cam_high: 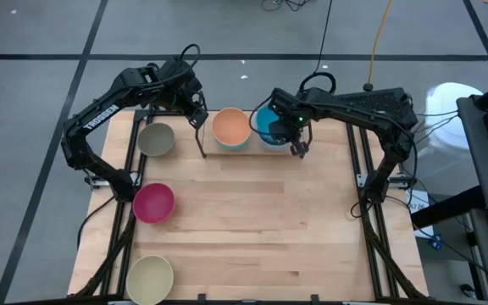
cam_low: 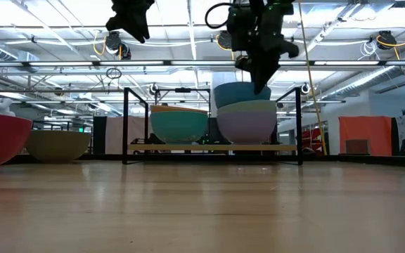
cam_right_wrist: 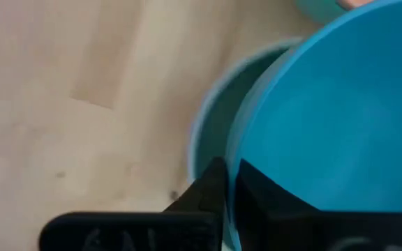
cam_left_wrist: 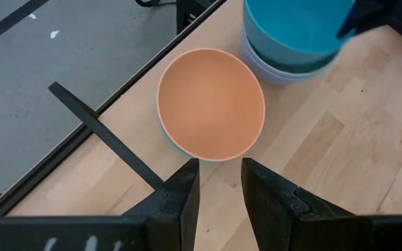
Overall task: Place and stack bowls onto a shelf
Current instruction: Stack the blue bowl on top of the green bowl on the shelf, then stack the red bowl on top of the orange bowl on the shelf
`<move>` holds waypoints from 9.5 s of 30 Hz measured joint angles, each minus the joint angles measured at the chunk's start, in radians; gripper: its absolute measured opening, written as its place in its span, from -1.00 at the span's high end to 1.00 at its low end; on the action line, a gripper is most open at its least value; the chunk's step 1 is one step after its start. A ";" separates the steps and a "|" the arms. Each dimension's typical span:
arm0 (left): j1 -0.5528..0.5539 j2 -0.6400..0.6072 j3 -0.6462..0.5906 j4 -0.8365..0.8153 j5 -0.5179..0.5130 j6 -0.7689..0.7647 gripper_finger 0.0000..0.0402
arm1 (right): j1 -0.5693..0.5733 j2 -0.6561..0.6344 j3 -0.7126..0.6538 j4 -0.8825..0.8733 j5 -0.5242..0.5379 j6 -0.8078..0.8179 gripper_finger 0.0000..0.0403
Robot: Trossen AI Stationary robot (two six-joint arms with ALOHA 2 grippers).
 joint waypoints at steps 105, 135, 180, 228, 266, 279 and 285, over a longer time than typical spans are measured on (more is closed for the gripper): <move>-0.776 -0.033 -0.316 -0.289 -0.158 -1.358 0.53 | 0.072 -0.670 -0.083 0.160 0.300 0.043 1.00; -0.798 -0.034 -0.782 -0.025 -0.032 -1.660 0.57 | 0.072 -0.671 -0.083 0.160 0.299 0.092 1.00; -0.795 -0.173 -0.975 0.285 0.088 -1.575 0.57 | 0.072 -0.598 -0.083 0.190 0.296 0.093 1.00; -0.782 -0.213 -0.974 0.414 -0.078 -1.571 0.57 | 0.072 -0.595 -0.083 0.189 0.296 0.095 1.00; -0.761 -0.143 -0.905 0.272 -0.090 -1.411 0.95 | 0.072 -0.595 -0.083 0.189 0.296 0.092 1.00; -0.610 -0.159 -0.354 -0.006 -0.362 -0.850 0.95 | 0.072 -0.595 -0.083 0.189 0.296 0.092 1.00; -0.445 -0.149 -0.172 -0.001 -0.382 -0.540 0.95 | 0.072 -0.595 -0.083 0.189 0.296 0.095 1.00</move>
